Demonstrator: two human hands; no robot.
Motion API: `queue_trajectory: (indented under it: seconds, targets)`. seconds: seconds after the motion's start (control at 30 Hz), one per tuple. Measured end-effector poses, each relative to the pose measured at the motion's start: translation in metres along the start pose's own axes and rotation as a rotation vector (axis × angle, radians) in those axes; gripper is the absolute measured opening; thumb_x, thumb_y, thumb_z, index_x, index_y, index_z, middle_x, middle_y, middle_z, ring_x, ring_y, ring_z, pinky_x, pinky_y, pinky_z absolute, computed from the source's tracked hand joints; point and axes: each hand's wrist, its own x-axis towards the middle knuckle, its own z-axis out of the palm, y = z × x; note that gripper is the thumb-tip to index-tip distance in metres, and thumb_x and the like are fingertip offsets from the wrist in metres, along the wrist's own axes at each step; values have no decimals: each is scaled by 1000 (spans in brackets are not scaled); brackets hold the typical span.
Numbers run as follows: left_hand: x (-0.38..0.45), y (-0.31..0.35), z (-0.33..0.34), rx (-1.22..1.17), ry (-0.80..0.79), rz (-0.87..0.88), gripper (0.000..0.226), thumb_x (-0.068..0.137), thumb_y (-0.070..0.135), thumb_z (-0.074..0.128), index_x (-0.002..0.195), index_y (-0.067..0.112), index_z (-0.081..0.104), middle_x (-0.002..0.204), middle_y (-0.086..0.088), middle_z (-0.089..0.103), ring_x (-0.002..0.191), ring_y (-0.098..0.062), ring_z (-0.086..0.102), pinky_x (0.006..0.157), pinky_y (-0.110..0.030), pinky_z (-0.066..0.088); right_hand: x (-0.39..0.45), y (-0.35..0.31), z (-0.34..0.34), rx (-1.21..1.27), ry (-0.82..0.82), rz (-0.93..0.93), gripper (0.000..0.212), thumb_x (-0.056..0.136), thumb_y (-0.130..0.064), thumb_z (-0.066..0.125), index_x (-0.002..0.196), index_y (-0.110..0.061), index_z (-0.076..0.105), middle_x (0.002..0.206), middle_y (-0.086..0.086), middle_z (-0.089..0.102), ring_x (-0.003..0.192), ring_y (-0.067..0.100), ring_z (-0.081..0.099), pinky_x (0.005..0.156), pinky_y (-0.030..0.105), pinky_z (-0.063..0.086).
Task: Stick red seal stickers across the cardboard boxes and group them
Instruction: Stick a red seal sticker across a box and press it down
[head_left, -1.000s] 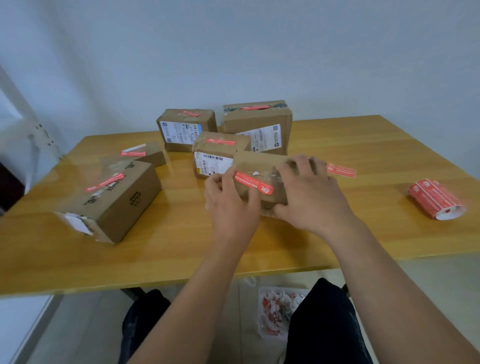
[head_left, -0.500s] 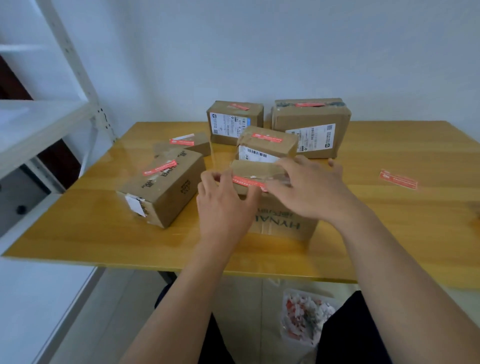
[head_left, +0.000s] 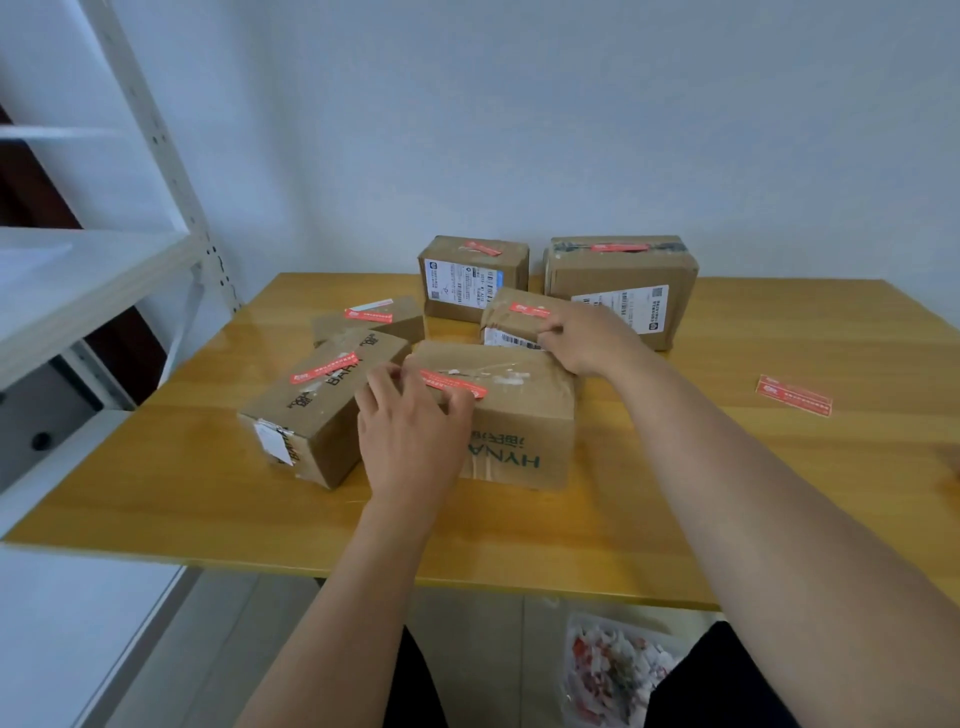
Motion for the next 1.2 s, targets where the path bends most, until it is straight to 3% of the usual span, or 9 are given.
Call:
queue_trajectory:
  seconds: [0.07,0.3,0.4,0.53,0.63,0.7,0.83,0.97,1.2]
  targets:
    - [3,1,2,-9,2,-4,50,94,37,41,136,9,43,132,-13,35,120,-31,34,103,-40,33,-1,6,-1,-30,46,30,36,100,-34,42,69,-21,52,69,-2,55,69,20,55,53,28,35]
    - [12,14,16,-45,-18,-7,55,93,47,40,135,11,42,130,-12,34,117,-31,33,95,-40,39,-18,55,-17,-115,142,208,41,100,-40,36,70,-14,48,68,1,48,71,25,52,53,28,35]
    - [14,24,23,-95,-26,-13,58,93,50,44,136,13,42,133,-10,35,116,-30,33,85,-33,35,-23,65,-16,-97,71,337,45,95,-45,34,110,-10,58,120,13,54,116,36,47,85,45,48]
    - [15,34,28,-208,-43,-41,64,90,58,51,140,18,42,137,-6,34,119,-25,32,81,-31,37,-30,54,-14,-89,107,324,67,99,-51,27,155,-14,17,163,10,10,149,33,8,115,58,19]
    - [16,31,28,-273,-56,-52,70,87,64,54,142,22,40,139,-3,33,126,-23,31,83,-30,36,-45,21,-19,-46,338,-27,53,100,-38,37,147,-13,36,151,11,37,142,31,27,113,48,26]
    - [14,28,27,-300,-67,-49,74,85,67,54,143,23,40,140,-2,33,127,-22,30,87,-31,37,-56,0,-19,41,259,-199,43,98,-31,44,138,-15,51,132,5,52,129,25,42,104,38,35]
    - [9,20,28,-366,-79,-33,69,91,61,50,146,22,37,138,-3,32,122,-18,29,96,-37,44,-62,-5,-9,154,12,-260,26,94,-27,58,116,-16,68,100,1,61,99,22,60,75,19,36]
    - [1,13,29,-471,-41,6,48,101,35,45,147,20,38,139,-4,31,121,-11,24,98,-29,34,-63,5,-6,264,-16,-272,35,88,-28,69,123,-25,66,101,-13,50,92,1,50,73,14,34]
    - [0,12,34,-524,6,-6,40,101,24,45,141,19,44,136,-5,34,114,-7,22,95,-27,31,-58,1,-13,262,-85,-287,26,87,-32,72,113,-29,71,102,-6,53,88,9,50,73,21,39]
